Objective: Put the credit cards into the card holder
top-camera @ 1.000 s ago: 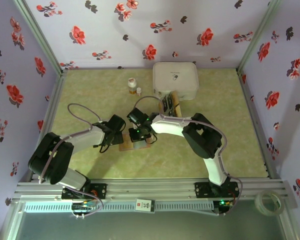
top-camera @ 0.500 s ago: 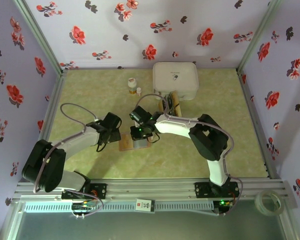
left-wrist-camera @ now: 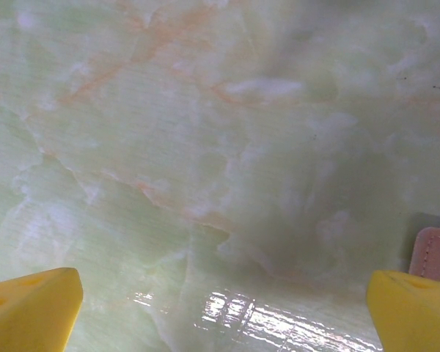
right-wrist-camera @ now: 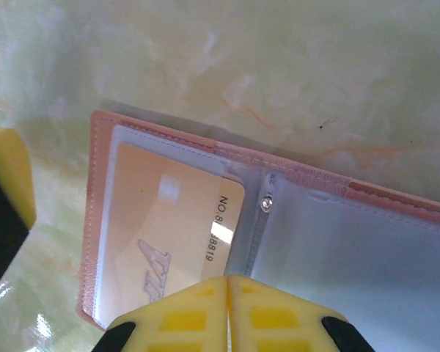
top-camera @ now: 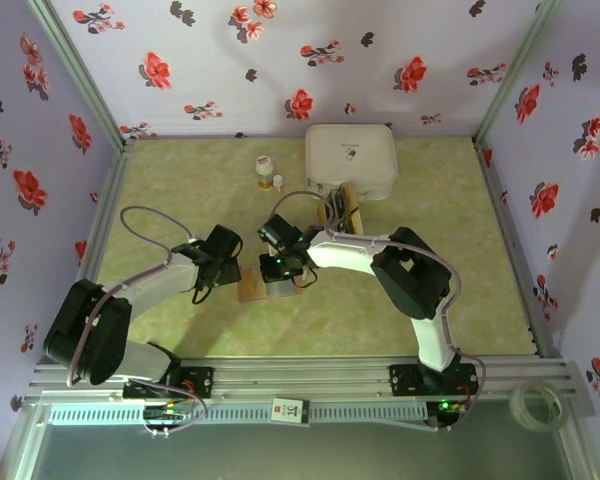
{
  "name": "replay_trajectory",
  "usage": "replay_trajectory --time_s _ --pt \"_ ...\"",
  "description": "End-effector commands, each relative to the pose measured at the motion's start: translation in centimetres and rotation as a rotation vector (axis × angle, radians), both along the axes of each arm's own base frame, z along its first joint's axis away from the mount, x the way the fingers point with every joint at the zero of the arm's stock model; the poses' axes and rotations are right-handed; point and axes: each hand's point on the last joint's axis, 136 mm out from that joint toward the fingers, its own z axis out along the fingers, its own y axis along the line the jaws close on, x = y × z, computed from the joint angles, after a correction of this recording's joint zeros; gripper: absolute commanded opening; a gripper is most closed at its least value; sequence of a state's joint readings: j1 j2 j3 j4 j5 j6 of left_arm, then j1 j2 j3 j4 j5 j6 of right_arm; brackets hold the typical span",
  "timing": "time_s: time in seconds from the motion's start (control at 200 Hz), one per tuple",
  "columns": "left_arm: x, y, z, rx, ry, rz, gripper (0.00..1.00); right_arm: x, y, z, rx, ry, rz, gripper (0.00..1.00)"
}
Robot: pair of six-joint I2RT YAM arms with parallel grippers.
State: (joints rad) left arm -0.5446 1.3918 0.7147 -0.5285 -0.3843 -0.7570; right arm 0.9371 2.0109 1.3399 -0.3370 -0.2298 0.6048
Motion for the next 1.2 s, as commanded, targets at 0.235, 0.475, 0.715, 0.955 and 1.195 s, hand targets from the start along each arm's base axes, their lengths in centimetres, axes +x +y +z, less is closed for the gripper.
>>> replay_trajectory --time_s 0.235,0.475,0.715,0.955,1.195 --pt "-0.2 0.4 -0.3 0.012 0.014 0.0 1.0 -0.5 1.6 -0.8 0.015 0.03 0.016 0.09" --pt "-0.2 0.3 -0.4 0.009 0.014 -0.006 1.0 -0.7 1.7 -0.3 0.005 0.023 0.034 0.09" --pt "0.0 0.0 0.3 -0.005 0.001 -0.027 1.0 0.3 0.0 3.3 0.009 -0.049 0.022 0.21" --pt "0.1 -0.6 1.8 -0.043 -0.038 -0.062 1.0 1.5 -3.0 5.0 0.015 -0.087 -0.035 0.38" --pt "0.1 -1.6 3.6 -0.117 -0.086 -0.081 1.0 2.2 -5.3 5.6 0.054 -0.096 -0.084 0.39"
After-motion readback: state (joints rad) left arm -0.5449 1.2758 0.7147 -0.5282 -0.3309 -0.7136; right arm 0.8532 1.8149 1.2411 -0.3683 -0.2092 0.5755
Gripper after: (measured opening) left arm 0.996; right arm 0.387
